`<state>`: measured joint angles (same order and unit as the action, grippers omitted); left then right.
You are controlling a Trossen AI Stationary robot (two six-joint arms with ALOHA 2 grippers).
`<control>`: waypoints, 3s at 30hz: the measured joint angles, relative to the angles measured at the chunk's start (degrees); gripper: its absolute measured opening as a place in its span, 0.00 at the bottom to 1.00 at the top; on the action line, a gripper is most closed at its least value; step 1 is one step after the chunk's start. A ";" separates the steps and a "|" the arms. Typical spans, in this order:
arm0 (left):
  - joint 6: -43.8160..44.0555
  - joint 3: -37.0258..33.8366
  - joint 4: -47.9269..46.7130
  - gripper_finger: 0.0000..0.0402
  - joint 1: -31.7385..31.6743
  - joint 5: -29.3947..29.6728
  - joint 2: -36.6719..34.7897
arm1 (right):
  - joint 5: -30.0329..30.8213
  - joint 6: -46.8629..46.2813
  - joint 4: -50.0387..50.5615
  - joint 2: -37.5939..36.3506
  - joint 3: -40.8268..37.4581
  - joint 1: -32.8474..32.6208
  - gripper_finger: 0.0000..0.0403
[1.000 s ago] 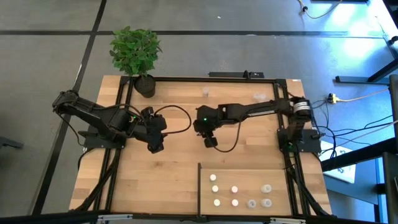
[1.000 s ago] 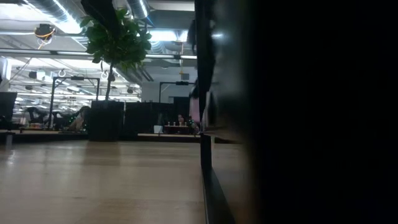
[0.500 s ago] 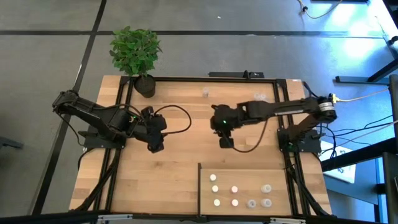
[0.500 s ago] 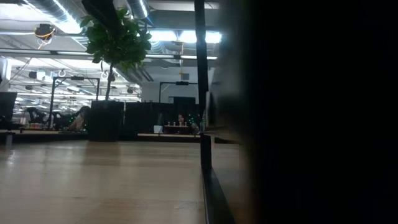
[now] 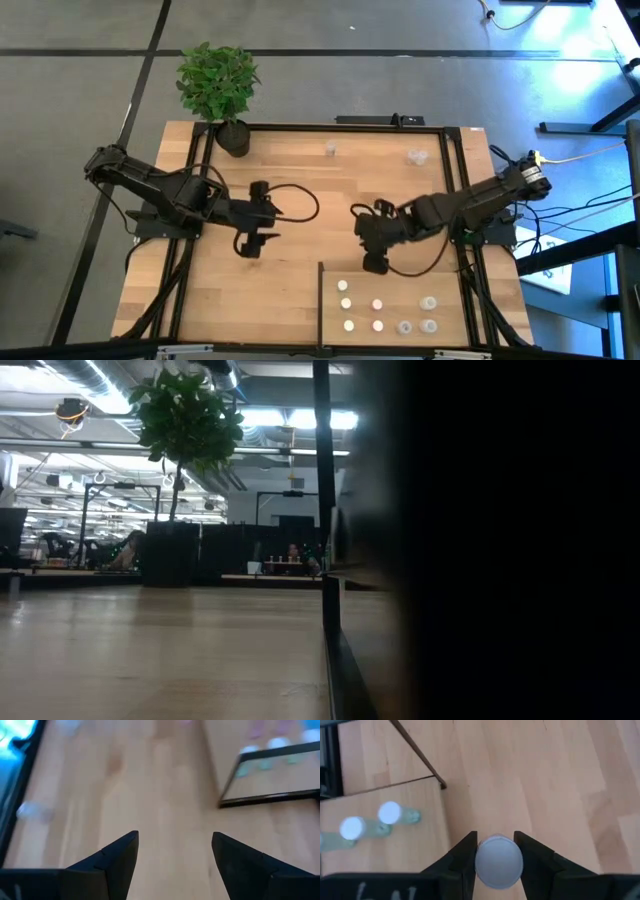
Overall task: Pick and place medicine bottles onto shelf by color
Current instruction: Put the pink pill bottle on the shelf aligned with the other pink pill bottles
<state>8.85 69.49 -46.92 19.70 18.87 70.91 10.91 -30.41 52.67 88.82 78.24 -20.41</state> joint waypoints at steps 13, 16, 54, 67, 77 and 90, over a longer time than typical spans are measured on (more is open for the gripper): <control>-3.33 0.00 2.26 0.61 -0.02 -3.34 0.00 | 7.48 -25.85 -0.05 4.07 0.00 -12.92 0.30; -3.33 0.00 2.71 0.61 -0.02 -3.36 0.00 | 7.55 -30.60 -0.05 6.28 -0.02 -14.90 0.30; -10.92 0.00 6.76 0.61 -0.02 -15.38 0.02 | 10.51 -33.59 -1.01 14.23 -0.07 -19.25 0.30; -10.83 0.00 6.74 0.61 -0.02 -15.38 0.02 | 11.52 -33.59 -1.45 14.25 -0.07 -19.21 0.30; -10.50 0.00 6.74 0.61 -0.02 -15.36 0.02 | 17.96 -33.38 -2.00 14.25 -0.06 -20.33 0.30; -10.51 -0.02 6.94 0.61 -0.02 -15.36 0.02 | 19.02 -33.63 -2.48 17.91 0.06 -22.18 0.30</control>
<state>-1.66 69.47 -39.98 19.68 3.51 70.94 29.92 -64.05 50.19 106.72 78.30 -42.59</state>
